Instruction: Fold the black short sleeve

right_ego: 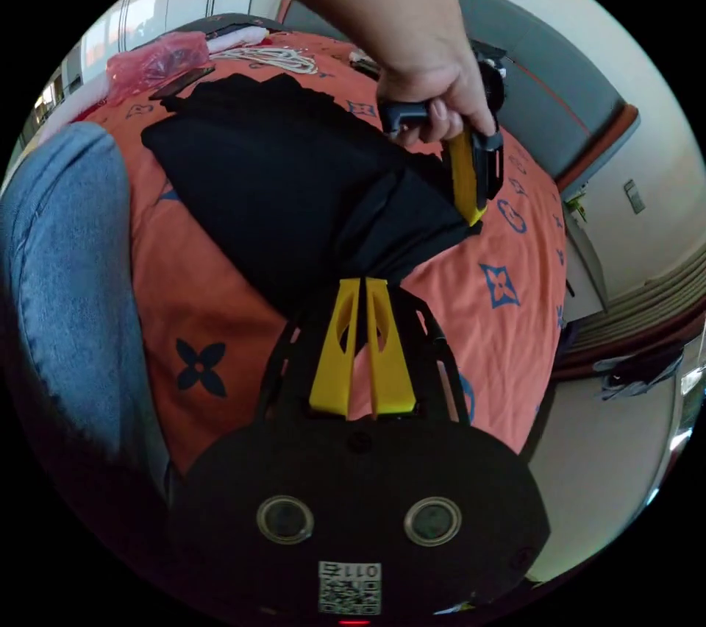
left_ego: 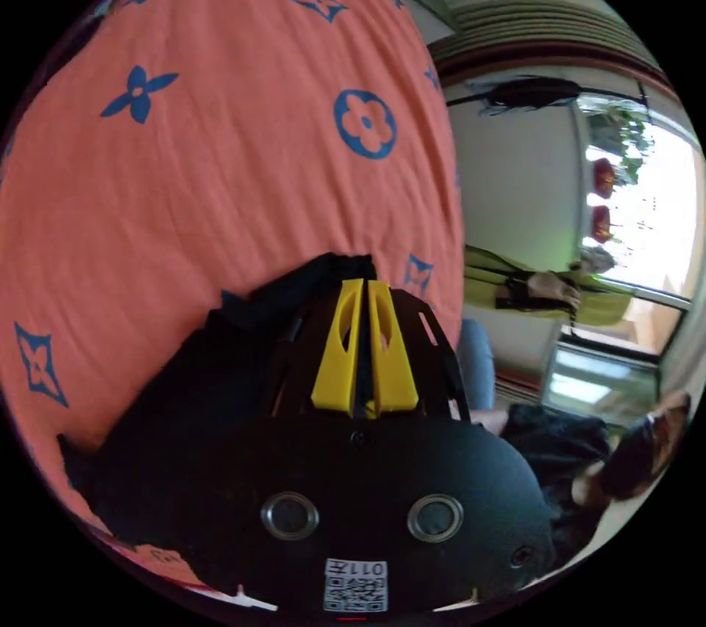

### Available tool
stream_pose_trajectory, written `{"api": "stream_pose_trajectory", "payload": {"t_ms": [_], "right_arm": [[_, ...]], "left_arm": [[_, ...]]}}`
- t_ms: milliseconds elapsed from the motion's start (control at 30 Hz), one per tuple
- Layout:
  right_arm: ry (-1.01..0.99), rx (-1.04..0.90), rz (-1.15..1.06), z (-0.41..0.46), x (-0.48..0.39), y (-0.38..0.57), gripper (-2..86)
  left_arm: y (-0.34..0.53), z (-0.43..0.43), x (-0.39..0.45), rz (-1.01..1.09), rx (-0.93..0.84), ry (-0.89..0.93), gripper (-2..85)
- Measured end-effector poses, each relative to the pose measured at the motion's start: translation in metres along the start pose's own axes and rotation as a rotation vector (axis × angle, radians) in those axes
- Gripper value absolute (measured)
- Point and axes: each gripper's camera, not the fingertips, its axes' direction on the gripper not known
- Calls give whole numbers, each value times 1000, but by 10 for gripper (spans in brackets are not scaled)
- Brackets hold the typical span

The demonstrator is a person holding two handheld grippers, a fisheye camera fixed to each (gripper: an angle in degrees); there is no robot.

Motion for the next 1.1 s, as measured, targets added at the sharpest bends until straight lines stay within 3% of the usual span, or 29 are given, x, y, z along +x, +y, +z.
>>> {"api": "stream_pose_trajectory", "payload": {"t_ms": [100, 167, 233, 300, 333, 367, 400, 500, 633, 700, 767, 900, 1100], "right_arm": [[-37, 103, 95, -39, 21, -6, 9], [-40, 173, 133, -58, 27, -11, 8], [-34, 177, 129, -62, 26, -27, 6], [-77, 46, 84, -42, 19, -57, 6], [-114, -30, 61, -31, 17, -65, 7], [-147, -130, 53, -14, 15, -73, 9], [-141, -71, 58, -28, 19, -77, 11], [-142, 99, 142, -86, 38, -89, 20], [-178, 202, 95, -120, 33, -128, 28], [-244, 199, 24, -122, 16, -178, 32], [-280, 198, -38, -119, -1, -219, 35], [-345, 177, -120, -106, -30, -321, 42], [-498, 59, -203, -73, -43, -490, 64]], "left_arm": [[32, -24, -4, 117, 122, 217, 7], [55, -27, 1, 211, 83, 224, 3], [78, -10, 7, 266, -30, 63, 2], [107, 24, -9, 199, -110, -237, 2], [114, 31, -21, 142, -114, -268, 2], [129, 37, -45, 61, -109, -179, 2], [149, 32, -64, 13, -36, -9, 3], [229, -2, -79, 141, 272, 187, 5], [359, -33, -115, 122, 585, 190, 11], [442, -39, -154, -37, 728, 111, 23], [499, -37, -187, -185, 825, 74, 49], [582, -3, -257, -405, 940, 237, 197], [608, 60, -299, -386, 988, 473, 219]]}}
